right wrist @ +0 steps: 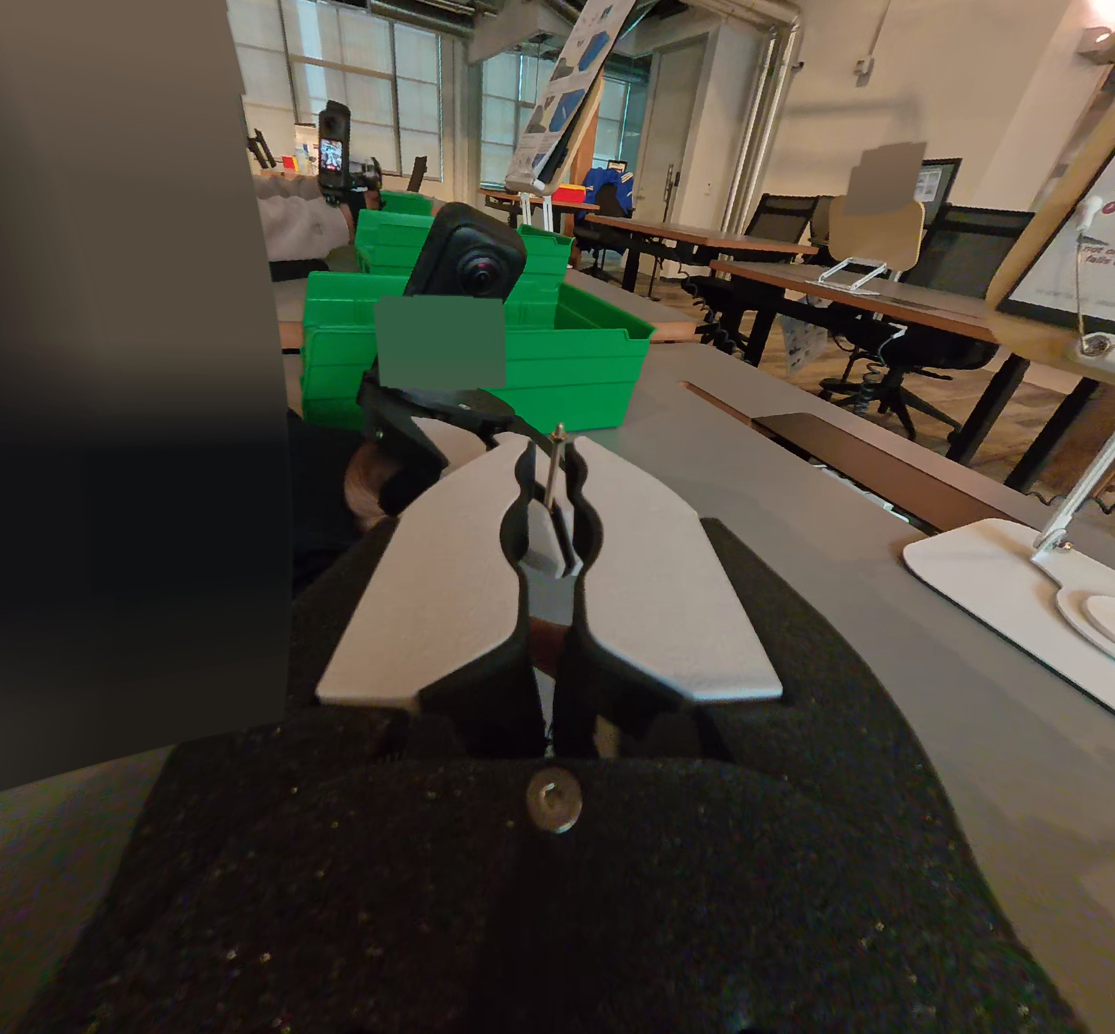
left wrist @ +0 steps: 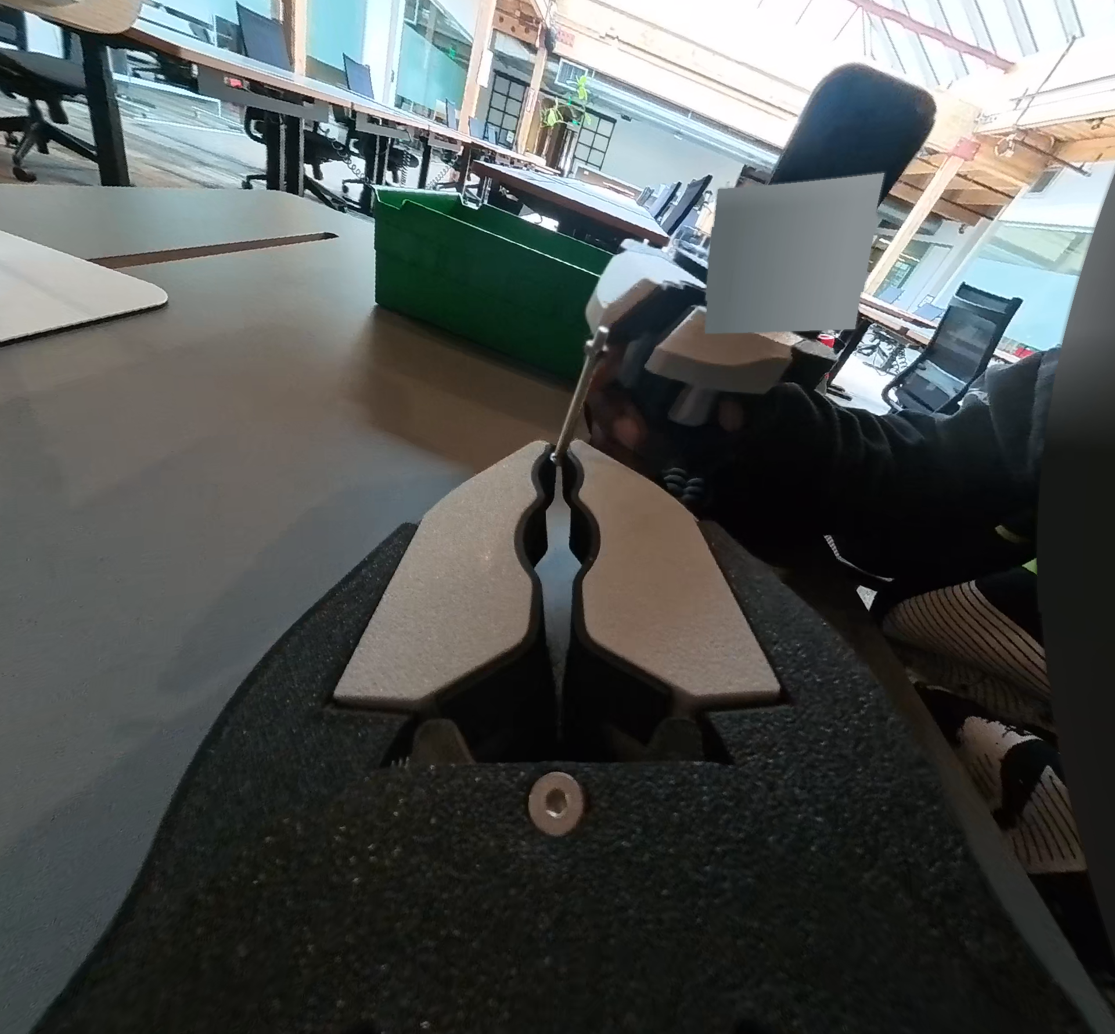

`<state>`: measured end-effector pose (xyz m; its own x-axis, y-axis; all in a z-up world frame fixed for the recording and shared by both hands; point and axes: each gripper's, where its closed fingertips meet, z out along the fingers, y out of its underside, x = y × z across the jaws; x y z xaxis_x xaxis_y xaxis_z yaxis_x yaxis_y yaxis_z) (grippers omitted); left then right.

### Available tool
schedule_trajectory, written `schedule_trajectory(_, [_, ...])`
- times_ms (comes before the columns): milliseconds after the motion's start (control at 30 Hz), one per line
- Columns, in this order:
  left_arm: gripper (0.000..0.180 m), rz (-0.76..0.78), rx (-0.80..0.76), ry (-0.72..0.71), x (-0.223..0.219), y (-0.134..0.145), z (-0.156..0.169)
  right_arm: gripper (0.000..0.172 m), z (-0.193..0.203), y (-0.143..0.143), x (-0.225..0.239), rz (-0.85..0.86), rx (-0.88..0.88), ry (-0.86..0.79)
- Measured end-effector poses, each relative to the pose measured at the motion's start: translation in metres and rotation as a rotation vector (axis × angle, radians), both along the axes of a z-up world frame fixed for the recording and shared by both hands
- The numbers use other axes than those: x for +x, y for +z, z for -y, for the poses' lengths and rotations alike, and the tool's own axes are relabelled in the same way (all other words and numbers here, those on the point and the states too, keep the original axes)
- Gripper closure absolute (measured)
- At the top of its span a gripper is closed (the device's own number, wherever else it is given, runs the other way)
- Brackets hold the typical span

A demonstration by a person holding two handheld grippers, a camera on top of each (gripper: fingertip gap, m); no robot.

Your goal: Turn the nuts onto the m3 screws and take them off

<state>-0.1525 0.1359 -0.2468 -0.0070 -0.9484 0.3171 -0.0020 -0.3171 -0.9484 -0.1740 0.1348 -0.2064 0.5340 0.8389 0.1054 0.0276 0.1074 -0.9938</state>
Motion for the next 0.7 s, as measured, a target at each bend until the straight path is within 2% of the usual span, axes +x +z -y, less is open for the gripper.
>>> schedule_trajectory(233, [0.179,-0.013,0.007,-0.027,0.002,-0.002,0.005,0.15,-0.002,-0.004,-0.008,0.021,-0.003,0.02])
schedule_trajectory(467, [0.179,-0.017,0.006,-0.035,0.003,-0.002,0.006,0.149,0.0,-0.005,-0.016,0.032,-0.001,0.051])
schedule_trajectory(567, [0.179,-0.011,0.005,-0.019,0.002,-0.001,0.004,0.152,0.0,-0.004,-0.014,0.031,0.001,0.047])
schedule_trajectory(700, [0.179,0.007,-0.001,0.003,-0.001,0.001,0.0,0.166,-0.001,0.0,-0.002,0.002,-0.006,0.01])
